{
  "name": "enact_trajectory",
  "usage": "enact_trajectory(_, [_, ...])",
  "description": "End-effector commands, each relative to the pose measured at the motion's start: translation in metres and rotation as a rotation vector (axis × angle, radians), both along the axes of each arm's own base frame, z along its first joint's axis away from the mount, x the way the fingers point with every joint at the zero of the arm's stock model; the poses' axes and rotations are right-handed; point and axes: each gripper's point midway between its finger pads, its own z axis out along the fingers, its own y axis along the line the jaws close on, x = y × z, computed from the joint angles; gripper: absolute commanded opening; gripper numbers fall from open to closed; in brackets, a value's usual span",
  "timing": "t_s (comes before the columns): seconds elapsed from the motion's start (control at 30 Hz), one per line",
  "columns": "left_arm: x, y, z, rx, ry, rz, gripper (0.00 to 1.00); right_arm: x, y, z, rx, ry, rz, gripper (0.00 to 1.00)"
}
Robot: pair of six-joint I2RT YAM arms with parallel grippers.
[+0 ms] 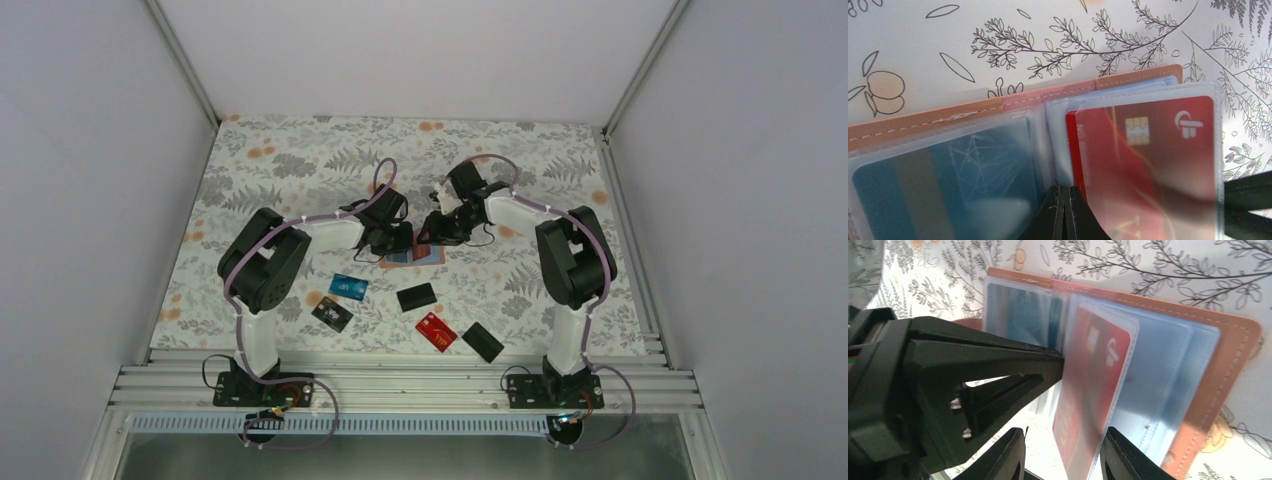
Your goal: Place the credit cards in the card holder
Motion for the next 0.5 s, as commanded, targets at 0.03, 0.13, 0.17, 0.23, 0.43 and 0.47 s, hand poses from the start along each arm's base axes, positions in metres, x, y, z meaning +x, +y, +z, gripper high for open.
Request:
enact_trajectory(0.03, [-0.012, 0.002, -0.011, 0.032, 0.035, -0.007, 0.02, -0.002, 0.02, 0.026, 0.076, -0.028, 0.046, 0.4])
enact_trajectory(0.13, [-0.01, 0.003, -0.003, 0.033, 0.02, -0.005, 0.02, -0.003, 0.026, 0.029, 0.102, -0.02, 0.057, 0.4])
enact_trajectory(0.17, [-0.009, 0.004, 0.0, 0.033, 0.015, -0.002, 0.02, -0.002, 0.028, 0.03, 0.102, -0.021, 0.059, 0.4])
enact_trajectory(0.23, [-0.008, 0.006, 0.007, 0.036, 0.003, 0.004, 0.02, -0.002, 0.031, 0.03, 0.104, -0.021, 0.064, 0.4])
enact_trajectory(0.43, [-0.004, 0.016, 0.034, 0.028, -0.042, 0.038, 0.02, -0.002, 0.039, 0.028, 0.105, -0.012, 0.075, 0.4])
enact_trajectory(0.47, [-0.003, 0.019, 0.036, 0.028, -0.045, 0.045, 0.02, -0.002, 0.04, 0.027, 0.104, -0.009, 0.076, 0.4])
